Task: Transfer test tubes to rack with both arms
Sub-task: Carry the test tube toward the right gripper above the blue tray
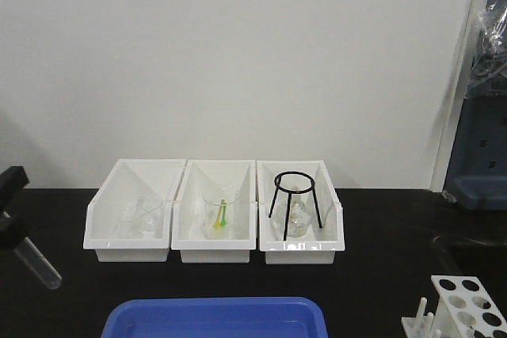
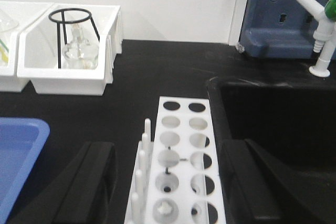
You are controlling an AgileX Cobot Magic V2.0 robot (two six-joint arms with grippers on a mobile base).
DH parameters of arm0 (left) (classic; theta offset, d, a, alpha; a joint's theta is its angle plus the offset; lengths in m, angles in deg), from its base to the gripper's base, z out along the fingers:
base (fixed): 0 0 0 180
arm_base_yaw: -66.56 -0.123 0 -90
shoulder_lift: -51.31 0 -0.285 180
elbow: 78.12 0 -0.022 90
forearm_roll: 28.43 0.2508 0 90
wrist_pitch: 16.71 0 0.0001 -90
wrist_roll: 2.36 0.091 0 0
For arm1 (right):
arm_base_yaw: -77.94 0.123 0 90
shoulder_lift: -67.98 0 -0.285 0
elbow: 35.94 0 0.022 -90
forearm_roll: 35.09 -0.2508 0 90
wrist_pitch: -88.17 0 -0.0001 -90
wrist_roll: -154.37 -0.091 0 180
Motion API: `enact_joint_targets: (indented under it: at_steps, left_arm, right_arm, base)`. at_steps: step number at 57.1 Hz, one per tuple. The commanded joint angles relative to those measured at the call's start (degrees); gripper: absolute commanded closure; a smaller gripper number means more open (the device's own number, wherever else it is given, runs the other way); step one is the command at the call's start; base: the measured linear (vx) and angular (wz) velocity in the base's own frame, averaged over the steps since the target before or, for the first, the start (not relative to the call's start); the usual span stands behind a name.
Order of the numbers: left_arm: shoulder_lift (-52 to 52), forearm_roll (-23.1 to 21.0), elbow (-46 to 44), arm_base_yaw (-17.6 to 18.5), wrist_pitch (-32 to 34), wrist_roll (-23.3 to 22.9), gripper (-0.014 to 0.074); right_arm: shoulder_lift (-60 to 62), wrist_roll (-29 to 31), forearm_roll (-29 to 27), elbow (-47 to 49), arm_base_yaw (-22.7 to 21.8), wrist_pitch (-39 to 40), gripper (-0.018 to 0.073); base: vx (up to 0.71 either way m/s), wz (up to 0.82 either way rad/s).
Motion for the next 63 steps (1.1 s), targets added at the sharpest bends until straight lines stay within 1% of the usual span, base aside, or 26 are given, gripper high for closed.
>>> enact_joint_targets:
  at_steps: [1, 3, 7, 12, 15, 20, 24, 28, 32, 37, 40, 42, 45, 49, 53, 63]
  left_arm:
    - [-0.49, 6.17, -2.19, 1.45, 6.92, -9.57, 0.0602]
    - [-1.27, 7.84, -2.19, 1.95, 8.39, -12.14, 0.0602]
    - [-3.38, 10.78, -2.19, 2.99, 11.96, -16.32, 0.0602]
    - [-6.67, 12.89, -2.19, 4.23, 15.84, -20.30, 0.0602]
    - [-9.43, 13.23, -2.19, 5.39, 18.32, -22.56, 0.0602]
    - [-13.37, 13.01, -2.57, 6.94, 22.17, -24.16, 0.0602]
    - [-16.35, 13.01, -3.93, 8.07, 24.06, -26.14, 0.0602]
    - [-18.72, 13.10, -5.75, 9.04, 25.01, -28.40, 0.0602]
    - [-20.85, 13.24, -8.02, 9.91, 24.92, -31.55, 0.0602]
    - [-22.85, 15.67, -9.94, 10.85, 25.00, -35.95, 0.0602]
    - [-23.85, 17.62, -10.67, 11.42, 25.09, -39.53, 0.0602]
    - [-24.21, 18.98, -10.87, 11.75, 25.30, -41.27, 0.0602]
    - [-24.55, 19.75, -10.81, 12.42, 25.58, -43.12, 0.0602]
    - [-24.78, 20.36, -10.81, 13.13, 25.61, -44.31, 0.0602]
    - [-24.89, 20.20, -10.81, 13.78, 25.47, -45.29, 0.0602]
    - [-25.25, 20.08, -10.81, 13.79, 25.34, -47.21, 0.0602]
  right_arm:
    - [-2.08, -0.02, -1.10, 2.46, 0.05, 8.86, 0.0055]
    - [-2.80, 0.29, -1.13, 3.22, 0.29, 8.26, 0.0058]
    - [-5.66, 1.81, -0.02, 6.51, 1.85, 3.23, 0.0062]
    - [-9.99, 5.11, 0.02, 12.22, 6.00, -3.99, 0.0062]
    - [-13.84, 7.66, -0.44, 16.59, 10.11, -7.90, 0.0062]
    - [-18.26, 10.22, -1.65, 22.24, 16.67, -10.39, 0.0062]
    - [-22.37, 10.94, -3.39, 26.48, 22.10, -11.50, 0.0062]
    - [-26.43, 10.99, -3.41, 30.06, 27.01, -12.12, 0.0062]
    - [-29.99, 10.93, -3.32, 33.68, 30.64, -13.25, 0.0062]
    - [-34.20, 10.93, -3.38, 38.92, 34.22, -15.38, 0.0062]
    - [-36.64, 10.93, -3.38, 41.95, 35.75, -16.68, 0.0062]
    - [-38.11, 10.93, -3.52, 43.86, 36.54, -17.64, 0.0062]
    - [-40.63, 10.93, -3.57, 46.70, 37.53, -19.27, 0.0062]
    - [-43.14, 10.93, -4.01, 50.41, 37.87, -20.84, 0.0062]
    - [-45.85, 10.93, -5.84, 53.76, 37.87, -22.66, 0.0062]
    - [-50.32, 13.25, -7.67, 60.94, 37.87, -28.42, 0.0062]
  base:
    - [0.00, 0.00]
    - [0.00, 0.00]
    - [0.00, 0.00]
    - [0.00, 0.00]
    - [0.00, 0.00]
    - [0.00, 0.00]
    - [0.00, 0.00]
    - [0.00, 0.00]
    - [0.00, 0.00]
    - [0.00, 0.00]
    - [0.00, 0.00]
    - [0.00, 0.00]
    - [0.00, 0.00]
    - [0.00, 0.00]
    - [0.00, 0.00]
    - [0.00, 0.00]
